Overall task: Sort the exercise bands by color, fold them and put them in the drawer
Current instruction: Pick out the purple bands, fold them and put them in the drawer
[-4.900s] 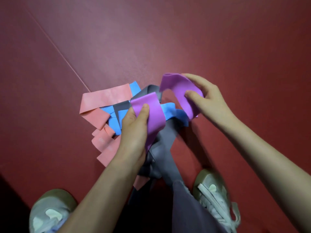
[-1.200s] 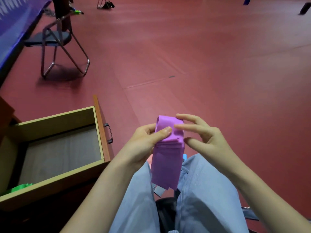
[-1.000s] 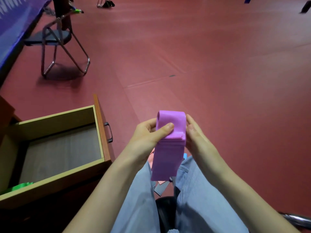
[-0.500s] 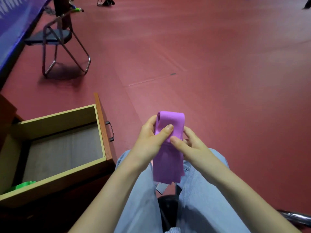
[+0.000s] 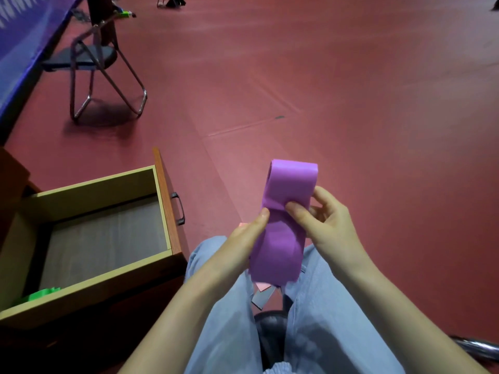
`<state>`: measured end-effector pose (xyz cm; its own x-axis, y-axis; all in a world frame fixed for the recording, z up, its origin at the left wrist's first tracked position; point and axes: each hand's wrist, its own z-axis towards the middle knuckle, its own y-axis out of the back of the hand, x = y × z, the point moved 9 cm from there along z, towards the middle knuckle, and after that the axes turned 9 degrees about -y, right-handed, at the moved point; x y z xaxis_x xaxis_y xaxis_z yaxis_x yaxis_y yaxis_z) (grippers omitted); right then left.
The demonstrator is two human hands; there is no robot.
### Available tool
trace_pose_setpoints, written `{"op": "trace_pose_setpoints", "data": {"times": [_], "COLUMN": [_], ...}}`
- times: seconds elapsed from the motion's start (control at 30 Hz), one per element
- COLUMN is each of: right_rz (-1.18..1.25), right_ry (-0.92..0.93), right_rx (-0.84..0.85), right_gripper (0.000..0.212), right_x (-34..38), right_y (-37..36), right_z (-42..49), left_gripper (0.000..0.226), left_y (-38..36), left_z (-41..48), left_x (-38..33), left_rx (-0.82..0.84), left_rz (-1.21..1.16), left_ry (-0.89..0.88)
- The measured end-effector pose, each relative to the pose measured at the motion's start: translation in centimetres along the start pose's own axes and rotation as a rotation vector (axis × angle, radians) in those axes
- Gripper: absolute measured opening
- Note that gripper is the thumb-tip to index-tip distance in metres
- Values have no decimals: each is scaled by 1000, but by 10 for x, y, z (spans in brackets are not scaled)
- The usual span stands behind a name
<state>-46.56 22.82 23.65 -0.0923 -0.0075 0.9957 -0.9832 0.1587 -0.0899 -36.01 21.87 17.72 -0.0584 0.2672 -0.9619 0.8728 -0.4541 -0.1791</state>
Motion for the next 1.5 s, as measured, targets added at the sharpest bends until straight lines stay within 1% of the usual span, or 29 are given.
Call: {"op": "trace_pose_setpoints", "data": {"times": [0.1, 0.17, 0.23, 0.3, 0.4, 0.47, 0.53, 0.57, 0.67, 0.73, 0.77, 0.83, 0.87, 0.9, 0.93, 0.97, 1.0, 1.07, 1.13, 1.2, 1.3, 1.4, 1.5], "right_rz": [-128, -196, -277, -307, -207, -115, -12, 62, 300, 301, 280, 217, 161, 92, 32, 7, 6, 9, -4, -26, -28, -13, 29], "right_ry": [69, 94, 133, 130, 39, -36, -107, -160, -268, -276, -285, -337, -372, -404, -435, -454, -451, -425, -406, -408, -395, -363, -339], "right_rx": [-39, -27, -1, 31, 105, 132, 134, 138, 185, 173, 140, 69, 63, 81, 104, 114, 113, 104, 141, 187, 221, 149, 99], "right_gripper": [31, 32, 35, 36, 48, 55, 49, 51, 61, 59, 60, 58, 56, 51, 40, 29, 25, 25, 26, 29, 42, 46, 43], "right_x": [2, -1, -1, -3, -13, -19, -27, -33, -36, -34, -36, -49, -56, -61, -67, -70, -72, -70, -67, -66, -63, -66, -67], "right_y": [5, 4, 0, -4, -9, -13, -16, -17, -27, -30, -30, -26, -26, -29, -32, -35, -36, -37, -39, -40, -36, -25, -18], "right_z": [1, 0, -2, -4, -6, -7, -8, -9, -12, -12, -10, -8, -10, -12, -14, -16, -17, -17, -17, -19, -21, -17, -16], "left_gripper": [65, 70, 66, 64, 64, 52, 36, 31, 27, 29, 30, 30, 27, 23, 19, 14, 9, 9, 16, 16, 9, 10, 12], "left_y": [-2, -5, -3, 1, 3, 4, 5, 5, 3, 4, 4, 8, 12, 16, 19, 20, 20, 19, 19, 23, 33, 33, 29], "left_z": [-1, -1, 1, 2, 0, -1, -1, -1, -2, -1, 0, 2, 3, 4, 5, 6, 7, 7, 6, 6, 3, 1, 1], "left_x": [1, -4, -9, -7, -4, -5, -4, -3, -1, -4, -7, -13, -14, -16, -18, -20, -21, -22, -22, -23, -25, -24, -15], "left_rx": [30, 50, 25, 13, 13, -17, -40, -44, -71, -112, -127, -168, -201, -236, -263, -276, -285, -295, -282, -272, -329, -348, -285], "left_rz": [-3, -67, -186, -262, -275, -270, -256, -246, -159, -85, -57, -21, -16, -16, -15, -7, 6, 27, 52, 67, 87, 92, 15], "left_ry": [54, 56, 40, 51, 63, 43, 21, 20, 9, -33, -61, -114, -138, -164, -190, -213, -230, -249, -262, -288, -334, -334, -247]}}
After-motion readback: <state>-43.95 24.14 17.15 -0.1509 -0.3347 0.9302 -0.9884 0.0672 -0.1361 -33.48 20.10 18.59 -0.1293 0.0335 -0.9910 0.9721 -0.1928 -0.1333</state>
